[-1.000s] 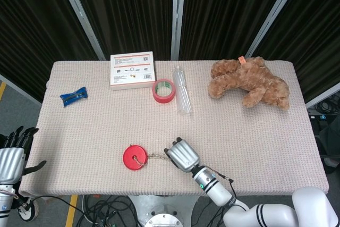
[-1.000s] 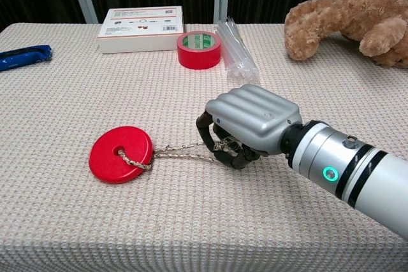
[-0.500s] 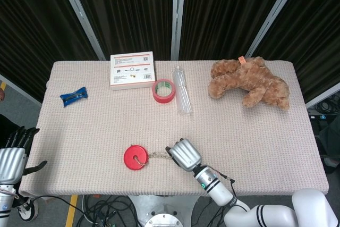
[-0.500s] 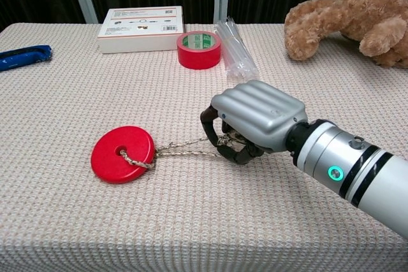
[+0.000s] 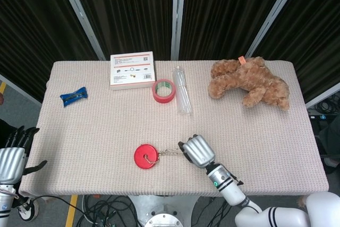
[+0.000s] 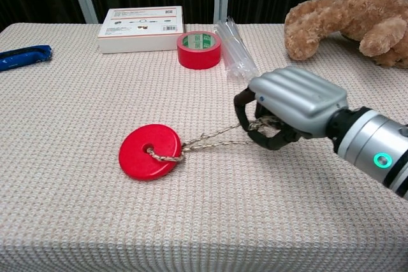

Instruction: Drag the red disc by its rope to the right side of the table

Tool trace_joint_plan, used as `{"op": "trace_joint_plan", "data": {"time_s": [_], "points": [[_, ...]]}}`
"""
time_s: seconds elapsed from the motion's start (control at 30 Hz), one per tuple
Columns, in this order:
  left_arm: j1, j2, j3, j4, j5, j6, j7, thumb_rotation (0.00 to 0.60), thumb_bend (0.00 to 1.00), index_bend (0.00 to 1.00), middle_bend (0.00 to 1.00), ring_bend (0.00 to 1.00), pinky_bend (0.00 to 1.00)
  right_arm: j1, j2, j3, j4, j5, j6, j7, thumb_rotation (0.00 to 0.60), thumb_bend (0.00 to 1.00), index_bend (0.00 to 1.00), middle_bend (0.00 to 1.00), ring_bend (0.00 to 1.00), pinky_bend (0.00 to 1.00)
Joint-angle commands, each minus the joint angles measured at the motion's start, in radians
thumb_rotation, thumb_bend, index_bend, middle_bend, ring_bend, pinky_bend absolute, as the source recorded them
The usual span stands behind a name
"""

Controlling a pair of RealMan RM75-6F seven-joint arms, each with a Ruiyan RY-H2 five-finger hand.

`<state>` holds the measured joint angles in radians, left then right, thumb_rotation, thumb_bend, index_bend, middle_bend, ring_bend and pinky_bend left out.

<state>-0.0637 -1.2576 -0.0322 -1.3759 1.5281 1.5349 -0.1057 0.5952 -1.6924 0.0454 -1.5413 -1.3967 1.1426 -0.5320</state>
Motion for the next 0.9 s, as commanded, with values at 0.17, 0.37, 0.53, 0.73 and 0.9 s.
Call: {"op": "trace_joint_plan", "data": {"time_s": [0.17, 0.37, 0.53, 0.73, 0.9], "points": [[-0.004, -0.005, 0.004, -0.003, 0.003, -0.009, 0.010, 0.600, 0.01, 0.14, 0.13, 0.02, 0.12, -0.093, 0.147, 0.010, -0.015, 0.028, 0.096, 0.101, 0.600, 0.59, 0.99, 0.93, 0.67, 0.62], [-0.010, -0.006, 0.006, -0.014, 0.005, -0.019, 0.028, 0.600, 0.01, 0.14, 0.13, 0.02, 0.12, -0.174, 0.248, 0.020, 0.020, 0.069, 0.158, 0.208, 0.600, 0.59, 0.99, 0.93, 0.67, 0.62], [-0.011, -0.002, 0.007, -0.025, 0.004, -0.022, 0.042, 0.600, 0.01, 0.14, 0.13, 0.02, 0.12, -0.233, 0.313, 0.044, 0.075, 0.112, 0.195, 0.303, 0.600, 0.59, 0.99, 0.93, 0.67, 0.62], [-0.012, 0.002, 0.009, -0.034, 0.003, -0.026, 0.053, 0.600, 0.01, 0.14, 0.13, 0.02, 0.12, -0.291, 0.365, 0.081, 0.155, 0.173, 0.215, 0.399, 0.600, 0.58, 0.99, 0.93, 0.67, 0.62], [-0.014, 0.001, 0.010, -0.039, 0.004, -0.028, 0.059, 0.600, 0.01, 0.14, 0.13, 0.02, 0.12, -0.312, 0.386, 0.116, 0.216, 0.220, 0.199, 0.452, 0.600, 0.59, 0.99, 0.93, 0.67, 0.62]]}}
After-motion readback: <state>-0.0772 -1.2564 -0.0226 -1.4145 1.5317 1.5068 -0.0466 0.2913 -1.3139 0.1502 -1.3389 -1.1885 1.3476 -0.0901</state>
